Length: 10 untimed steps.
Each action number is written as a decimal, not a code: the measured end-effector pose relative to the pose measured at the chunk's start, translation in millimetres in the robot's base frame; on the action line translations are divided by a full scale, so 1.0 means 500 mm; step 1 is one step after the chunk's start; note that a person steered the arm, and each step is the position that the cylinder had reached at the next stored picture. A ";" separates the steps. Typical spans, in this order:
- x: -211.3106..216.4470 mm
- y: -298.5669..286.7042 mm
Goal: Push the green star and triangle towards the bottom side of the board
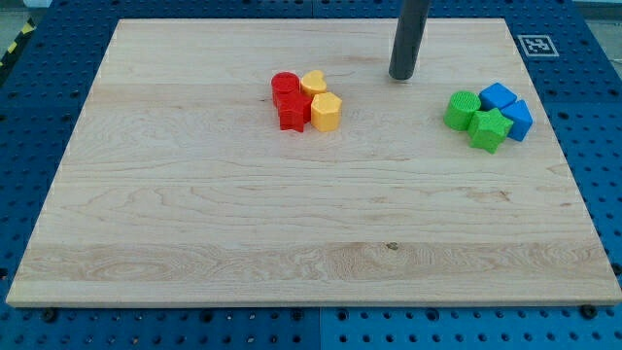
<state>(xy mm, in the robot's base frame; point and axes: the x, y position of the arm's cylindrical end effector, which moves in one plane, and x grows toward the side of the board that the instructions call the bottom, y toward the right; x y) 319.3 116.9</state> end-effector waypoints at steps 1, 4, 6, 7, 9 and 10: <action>0.048 -0.001; 0.288 0.018; 0.309 0.305; 0.210 0.375; 0.145 0.211; 0.227 0.162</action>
<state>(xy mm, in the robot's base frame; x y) 433.1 197.9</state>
